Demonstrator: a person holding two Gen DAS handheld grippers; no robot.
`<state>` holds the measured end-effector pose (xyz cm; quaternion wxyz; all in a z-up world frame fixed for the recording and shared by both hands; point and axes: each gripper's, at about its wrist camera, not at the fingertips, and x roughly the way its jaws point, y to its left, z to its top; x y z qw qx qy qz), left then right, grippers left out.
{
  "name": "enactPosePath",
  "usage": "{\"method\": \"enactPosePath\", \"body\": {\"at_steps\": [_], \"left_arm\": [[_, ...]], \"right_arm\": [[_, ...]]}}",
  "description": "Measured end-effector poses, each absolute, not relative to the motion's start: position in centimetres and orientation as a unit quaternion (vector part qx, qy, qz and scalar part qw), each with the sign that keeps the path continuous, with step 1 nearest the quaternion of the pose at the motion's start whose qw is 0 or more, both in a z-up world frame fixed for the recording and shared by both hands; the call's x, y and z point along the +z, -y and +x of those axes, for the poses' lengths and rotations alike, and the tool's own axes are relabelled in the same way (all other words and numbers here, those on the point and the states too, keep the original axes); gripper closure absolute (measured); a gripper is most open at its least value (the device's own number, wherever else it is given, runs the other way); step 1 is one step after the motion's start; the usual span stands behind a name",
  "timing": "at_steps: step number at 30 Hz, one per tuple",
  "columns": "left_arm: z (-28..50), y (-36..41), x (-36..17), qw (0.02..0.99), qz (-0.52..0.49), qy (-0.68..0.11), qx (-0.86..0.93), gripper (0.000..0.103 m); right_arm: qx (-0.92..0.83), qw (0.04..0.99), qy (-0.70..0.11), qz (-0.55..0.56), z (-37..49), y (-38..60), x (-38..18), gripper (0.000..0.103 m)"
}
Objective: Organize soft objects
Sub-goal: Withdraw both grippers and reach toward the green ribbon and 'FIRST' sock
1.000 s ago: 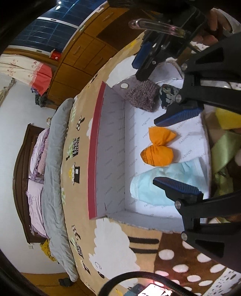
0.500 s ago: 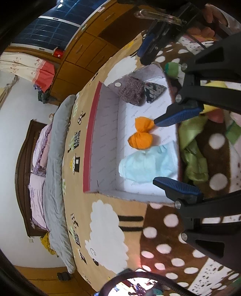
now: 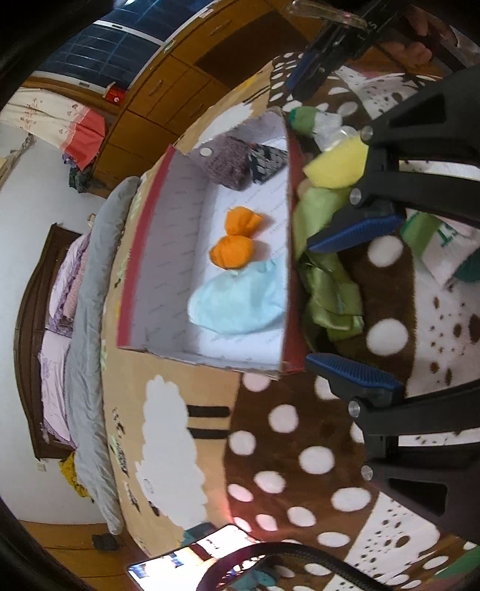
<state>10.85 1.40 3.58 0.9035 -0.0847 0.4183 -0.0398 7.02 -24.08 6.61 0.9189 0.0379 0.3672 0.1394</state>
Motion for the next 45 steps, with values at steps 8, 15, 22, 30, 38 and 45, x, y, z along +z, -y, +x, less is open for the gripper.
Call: {"method": "enactPosePath", "body": {"at_steps": [8, 15, 22, 30, 38, 45], "left_arm": [[10.9, -1.7, 1.3, 0.892, -0.097, -0.439, -0.04, 0.043], [11.3, -1.7, 0.3, 0.888, -0.109, -0.445, -0.045, 0.043], [11.8, -1.6, -0.3, 0.889, -0.114, -0.44, -0.05, 0.043], [12.2, -1.1, -0.7, 0.895, -0.115, -0.427, -0.053, 0.042], [12.3, -0.4, -0.9, 0.9, -0.109, -0.417, -0.066, 0.042], [12.2, -0.2, -1.3, 0.9, -0.111, -0.416, -0.074, 0.064]], "right_arm": [[0.128, 0.916, -0.378, 0.042, 6.2, 24.7, 5.3, 0.056], [0.114, 0.912, -0.391, 0.054, 6.6, 25.6, 4.0, 0.053], [0.116, 0.908, -0.399, 0.056, 7.0, 25.4, 3.1, 0.053], [0.117, 0.907, -0.399, 0.059, 7.6, 25.5, 2.4, 0.053], [0.121, 0.908, -0.397, 0.065, 7.9, 25.6, 2.0, 0.053], [0.126, 0.904, -0.398, 0.089, 8.7, 25.5, 0.9, 0.053]]}}
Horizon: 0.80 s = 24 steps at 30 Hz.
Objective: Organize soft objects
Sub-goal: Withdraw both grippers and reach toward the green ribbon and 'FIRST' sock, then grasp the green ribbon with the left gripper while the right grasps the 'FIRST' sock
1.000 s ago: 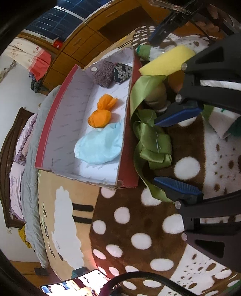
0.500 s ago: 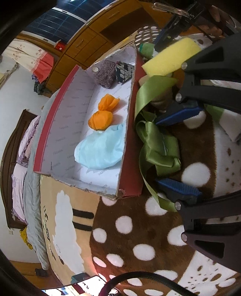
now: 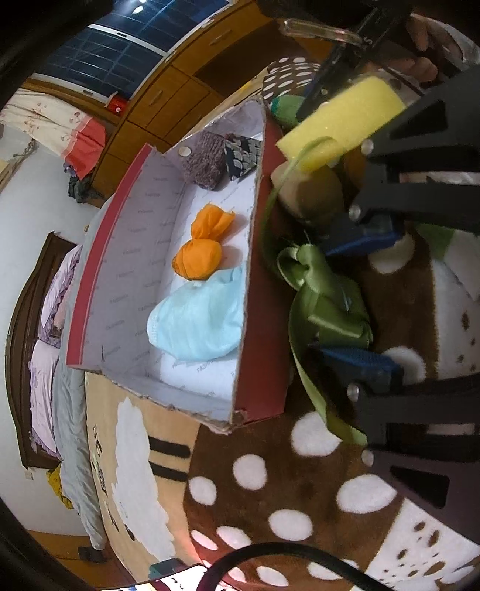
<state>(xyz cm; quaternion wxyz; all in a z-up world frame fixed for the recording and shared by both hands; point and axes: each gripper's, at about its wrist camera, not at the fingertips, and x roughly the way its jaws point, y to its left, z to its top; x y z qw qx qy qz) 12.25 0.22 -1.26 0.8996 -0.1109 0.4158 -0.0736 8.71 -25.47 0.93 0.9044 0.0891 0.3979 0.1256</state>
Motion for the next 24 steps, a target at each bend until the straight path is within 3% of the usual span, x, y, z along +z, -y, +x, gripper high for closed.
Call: {"method": "enactPosePath", "body": {"at_steps": [15, 24], "left_arm": [[11.7, -0.3, -1.0, 0.897, -0.119, -0.417, -0.085, 0.088], [9.6, -0.6, 2.0, 0.911, -0.116, -0.386, -0.086, 0.089]], "right_arm": [[0.131, 0.904, -0.389, 0.121, 7.9, 26.2, 0.3, 0.067], [0.125, 0.915, -0.365, 0.115, 6.0, 26.1, 2.3, 0.069]]}}
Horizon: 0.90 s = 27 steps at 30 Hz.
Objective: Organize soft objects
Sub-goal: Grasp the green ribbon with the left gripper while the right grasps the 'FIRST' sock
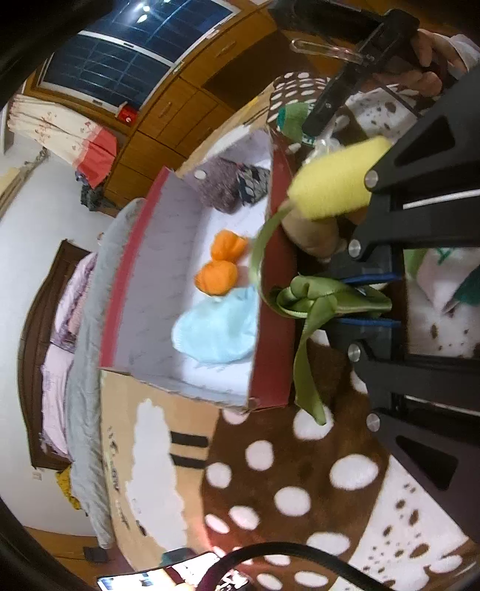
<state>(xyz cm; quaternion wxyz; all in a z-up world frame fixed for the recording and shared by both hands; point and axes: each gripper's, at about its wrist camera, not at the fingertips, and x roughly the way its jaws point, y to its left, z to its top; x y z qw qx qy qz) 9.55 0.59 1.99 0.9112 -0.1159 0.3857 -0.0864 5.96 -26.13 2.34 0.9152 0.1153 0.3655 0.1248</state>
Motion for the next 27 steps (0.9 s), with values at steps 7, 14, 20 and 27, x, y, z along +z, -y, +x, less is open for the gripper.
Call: {"method": "enactPosePath", "body": {"at_steps": [7, 14, 20, 27], "left_arm": [[7.8, -0.6, 3.8, 0.918, -0.119, -0.368, -0.091, 0.089], [6.9, -0.8, 5.2, 0.922, -0.123, -0.354, -0.094, 0.089], [6.8, -0.2, 6.5, 0.927, -0.116, -0.342, -0.102, 0.089], [8.4, 0.4, 8.0, 0.934, -0.098, -0.328, -0.106, 0.089]], "right_arm": [[0.128, 0.922, -0.348, 0.112, 4.4, 25.8, 4.0, 0.069], [0.136, 0.925, -0.338, 0.108, 3.4, 25.1, 5.5, 0.069], [0.147, 0.924, -0.337, 0.101, 3.3, 24.4, 6.3, 0.069], [0.163, 0.922, -0.341, 0.088, 3.6, 23.3, 6.8, 0.069]]}}
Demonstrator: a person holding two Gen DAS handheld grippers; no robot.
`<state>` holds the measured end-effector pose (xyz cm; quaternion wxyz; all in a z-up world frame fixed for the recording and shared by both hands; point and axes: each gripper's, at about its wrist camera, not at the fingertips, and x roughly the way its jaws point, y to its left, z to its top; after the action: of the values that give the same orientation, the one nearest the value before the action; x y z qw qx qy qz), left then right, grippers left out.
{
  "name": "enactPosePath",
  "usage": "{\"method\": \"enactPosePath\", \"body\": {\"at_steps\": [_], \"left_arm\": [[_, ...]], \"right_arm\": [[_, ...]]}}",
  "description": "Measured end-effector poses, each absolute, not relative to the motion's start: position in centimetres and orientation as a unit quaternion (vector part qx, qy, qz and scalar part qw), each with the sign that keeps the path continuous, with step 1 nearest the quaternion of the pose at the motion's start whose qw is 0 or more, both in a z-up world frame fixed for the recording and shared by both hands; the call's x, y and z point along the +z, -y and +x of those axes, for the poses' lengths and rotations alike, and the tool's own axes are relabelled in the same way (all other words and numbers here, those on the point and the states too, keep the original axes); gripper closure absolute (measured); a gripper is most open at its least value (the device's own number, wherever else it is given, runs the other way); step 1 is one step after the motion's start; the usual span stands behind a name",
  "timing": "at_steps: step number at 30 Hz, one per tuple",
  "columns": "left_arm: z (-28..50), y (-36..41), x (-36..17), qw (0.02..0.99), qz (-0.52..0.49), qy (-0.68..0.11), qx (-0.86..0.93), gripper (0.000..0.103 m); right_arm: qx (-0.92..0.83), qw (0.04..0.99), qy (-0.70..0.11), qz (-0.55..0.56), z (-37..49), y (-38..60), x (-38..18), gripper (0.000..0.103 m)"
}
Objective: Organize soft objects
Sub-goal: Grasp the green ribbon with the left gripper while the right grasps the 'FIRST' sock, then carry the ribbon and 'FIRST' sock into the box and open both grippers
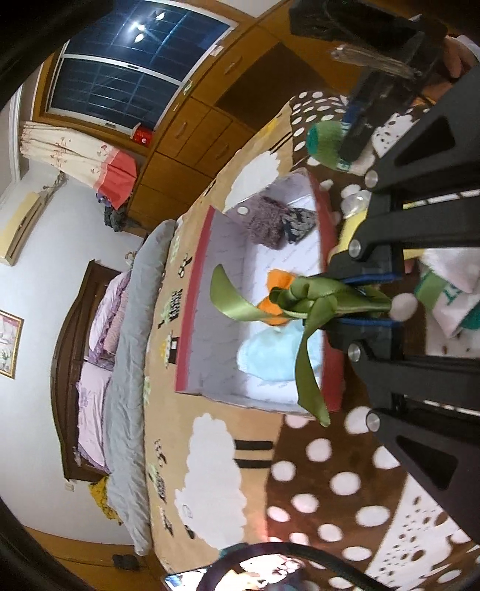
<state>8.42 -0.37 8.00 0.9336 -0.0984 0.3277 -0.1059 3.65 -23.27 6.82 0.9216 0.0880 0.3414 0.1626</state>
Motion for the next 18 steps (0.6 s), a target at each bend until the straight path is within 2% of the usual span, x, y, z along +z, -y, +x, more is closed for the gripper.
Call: {"method": "enactPosePath", "body": {"at_steps": [18], "left_arm": [[15.4, 1.8, 8.3, 0.933, -0.07, -0.338, -0.105, 0.089]], "right_arm": [[0.187, 0.918, -0.345, 0.064, 7.3, 20.9, 8.1, 0.069]]}}
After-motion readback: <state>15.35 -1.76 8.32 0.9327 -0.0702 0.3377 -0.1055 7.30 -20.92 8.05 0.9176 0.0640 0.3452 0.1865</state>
